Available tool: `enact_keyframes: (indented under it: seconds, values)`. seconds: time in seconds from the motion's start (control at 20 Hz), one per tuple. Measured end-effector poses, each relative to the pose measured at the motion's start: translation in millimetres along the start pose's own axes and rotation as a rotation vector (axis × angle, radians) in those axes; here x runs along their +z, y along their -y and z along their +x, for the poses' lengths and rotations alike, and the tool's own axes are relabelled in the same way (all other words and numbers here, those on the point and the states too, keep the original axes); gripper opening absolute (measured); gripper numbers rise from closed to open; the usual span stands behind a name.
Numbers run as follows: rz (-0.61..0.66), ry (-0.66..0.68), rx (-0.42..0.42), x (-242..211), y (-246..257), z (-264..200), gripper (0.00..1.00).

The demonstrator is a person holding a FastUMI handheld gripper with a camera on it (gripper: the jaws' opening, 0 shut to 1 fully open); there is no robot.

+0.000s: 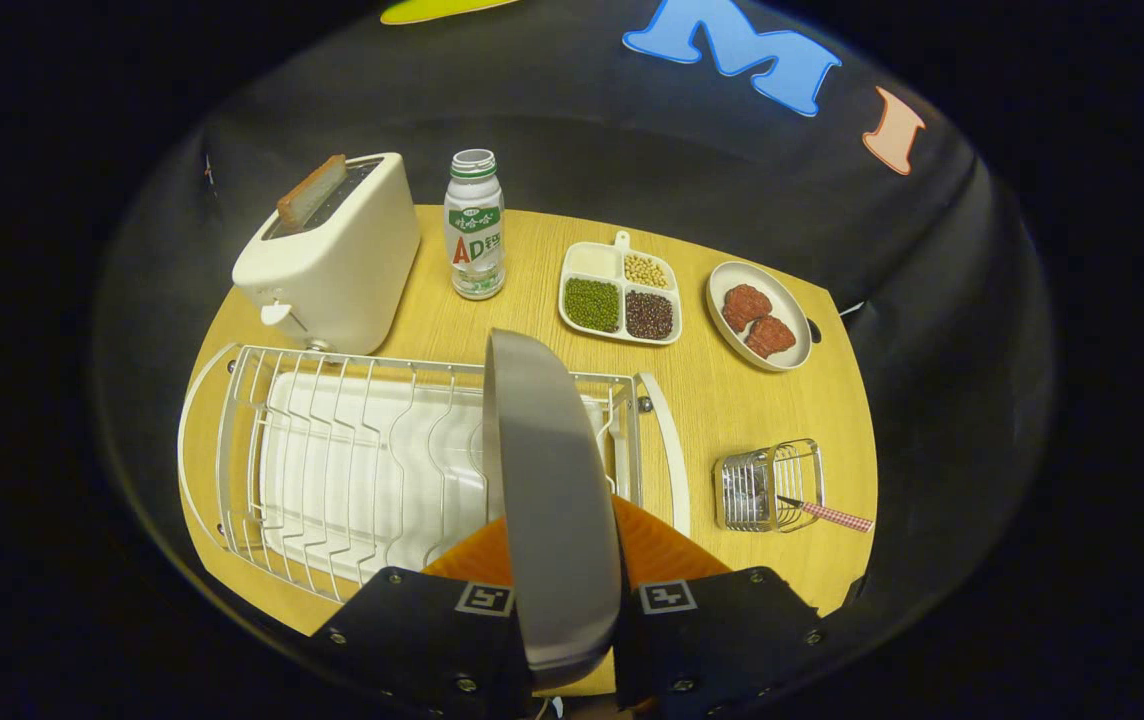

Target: Take the plate from the dish rack, then take the spoon from the basket and place it into the plate.

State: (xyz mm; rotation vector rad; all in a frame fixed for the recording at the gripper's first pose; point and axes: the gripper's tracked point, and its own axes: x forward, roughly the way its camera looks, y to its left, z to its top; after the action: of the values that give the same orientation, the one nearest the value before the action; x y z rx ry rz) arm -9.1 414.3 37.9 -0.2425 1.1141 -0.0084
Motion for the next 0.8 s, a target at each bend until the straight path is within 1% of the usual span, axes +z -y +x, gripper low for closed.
enact_keyframes:
  seconds: [0.1, 0.25, 0.55, 0.8]
  values:
    - [0.009, 0.01, -0.018, 1.9, 8.2, -4.0, 0.3]
    - [0.036, 0.024, 0.003, 6.2, 15.4, -14.6, 0.3]
    - [0.067, 0.099, 0.078, 8.8, 40.4, -58.9, 0.3]
    - [0.088, 0.112, 0.165, -17.6, 69.2, -93.5, 0.3]
